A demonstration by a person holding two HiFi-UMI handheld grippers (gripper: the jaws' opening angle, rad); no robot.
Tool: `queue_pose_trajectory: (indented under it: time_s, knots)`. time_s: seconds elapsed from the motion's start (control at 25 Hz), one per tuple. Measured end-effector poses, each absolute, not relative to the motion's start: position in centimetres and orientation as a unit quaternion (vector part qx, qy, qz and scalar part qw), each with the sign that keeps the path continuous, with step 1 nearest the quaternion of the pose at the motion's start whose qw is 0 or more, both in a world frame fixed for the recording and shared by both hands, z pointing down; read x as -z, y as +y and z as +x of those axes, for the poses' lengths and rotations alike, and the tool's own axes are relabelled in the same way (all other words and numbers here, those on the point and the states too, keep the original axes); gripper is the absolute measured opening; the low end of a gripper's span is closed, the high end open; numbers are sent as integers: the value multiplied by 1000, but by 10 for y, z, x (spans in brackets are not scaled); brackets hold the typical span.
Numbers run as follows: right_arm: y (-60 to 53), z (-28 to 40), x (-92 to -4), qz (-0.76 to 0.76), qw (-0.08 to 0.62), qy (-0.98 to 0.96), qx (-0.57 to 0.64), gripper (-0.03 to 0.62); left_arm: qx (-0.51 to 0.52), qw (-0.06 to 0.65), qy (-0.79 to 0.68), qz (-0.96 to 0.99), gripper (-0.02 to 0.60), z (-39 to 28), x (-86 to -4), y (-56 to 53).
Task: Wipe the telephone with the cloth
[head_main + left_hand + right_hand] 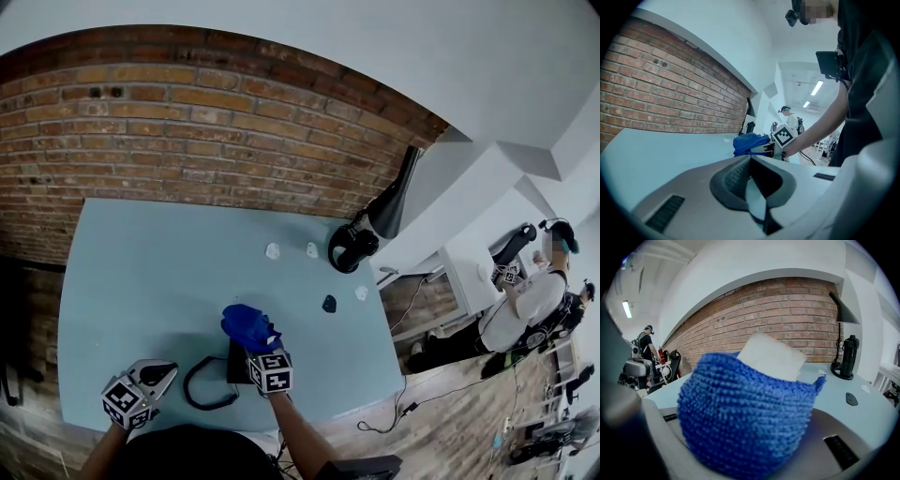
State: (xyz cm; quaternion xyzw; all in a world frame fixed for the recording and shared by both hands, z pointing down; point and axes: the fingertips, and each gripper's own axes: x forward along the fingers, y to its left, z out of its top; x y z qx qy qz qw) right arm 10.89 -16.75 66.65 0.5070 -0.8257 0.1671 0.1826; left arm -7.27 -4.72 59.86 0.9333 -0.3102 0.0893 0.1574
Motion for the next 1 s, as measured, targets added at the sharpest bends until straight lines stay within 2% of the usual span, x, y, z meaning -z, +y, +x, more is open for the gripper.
queue_pose_trajectory:
  time_s: [1.0]
  knots:
    - [-129, 106, -685, 497, 200, -826, -176, 135, -90, 155, -302, 936, 21, -65, -599, -43]
